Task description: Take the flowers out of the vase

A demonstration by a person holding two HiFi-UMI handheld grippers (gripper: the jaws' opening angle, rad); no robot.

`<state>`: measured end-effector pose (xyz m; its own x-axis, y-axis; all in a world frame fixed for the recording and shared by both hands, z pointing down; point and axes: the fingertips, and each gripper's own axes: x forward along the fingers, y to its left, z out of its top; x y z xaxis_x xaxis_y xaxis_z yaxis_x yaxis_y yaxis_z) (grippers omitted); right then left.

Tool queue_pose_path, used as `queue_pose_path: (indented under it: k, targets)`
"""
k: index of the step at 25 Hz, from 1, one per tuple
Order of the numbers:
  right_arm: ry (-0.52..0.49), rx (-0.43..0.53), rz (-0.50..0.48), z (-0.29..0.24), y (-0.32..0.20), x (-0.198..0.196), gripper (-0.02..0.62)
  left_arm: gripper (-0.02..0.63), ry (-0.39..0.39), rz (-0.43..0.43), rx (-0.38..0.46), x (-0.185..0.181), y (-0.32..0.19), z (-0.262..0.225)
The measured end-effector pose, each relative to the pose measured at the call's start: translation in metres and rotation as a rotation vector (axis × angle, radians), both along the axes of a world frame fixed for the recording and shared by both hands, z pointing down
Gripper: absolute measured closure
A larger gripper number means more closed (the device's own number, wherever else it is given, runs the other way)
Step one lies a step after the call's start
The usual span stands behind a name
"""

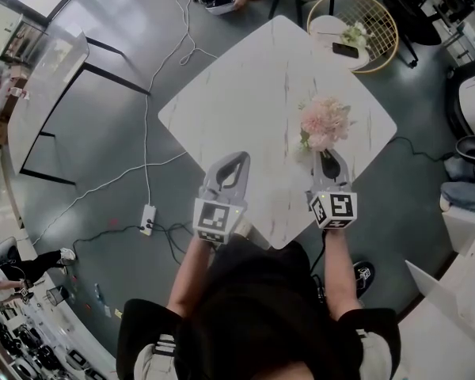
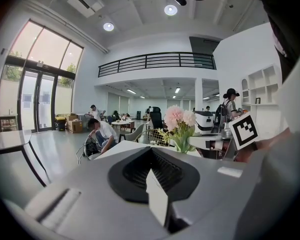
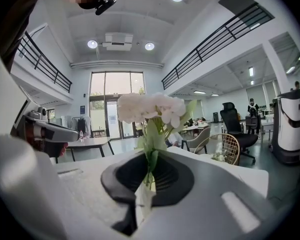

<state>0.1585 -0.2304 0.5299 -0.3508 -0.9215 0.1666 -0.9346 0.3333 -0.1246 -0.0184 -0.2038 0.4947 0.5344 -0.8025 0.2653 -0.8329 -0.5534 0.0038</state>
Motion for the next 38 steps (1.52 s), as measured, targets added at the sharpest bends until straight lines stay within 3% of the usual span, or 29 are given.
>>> queue_pose_path:
  k: [18, 38]
  targets:
    - [0.013, 0.039, 0.011, -0.014, 0.011, -0.002, 0.584, 0.598, 0.007, 0.013, 0.022, -0.005, 0.011, -0.008]
    - [0.016, 0.009, 0.008, 0.0, 0.021, -0.016, 0.584, 0.598, 0.007, 0.023, 0.019, -0.013, 0.015, -0.01]
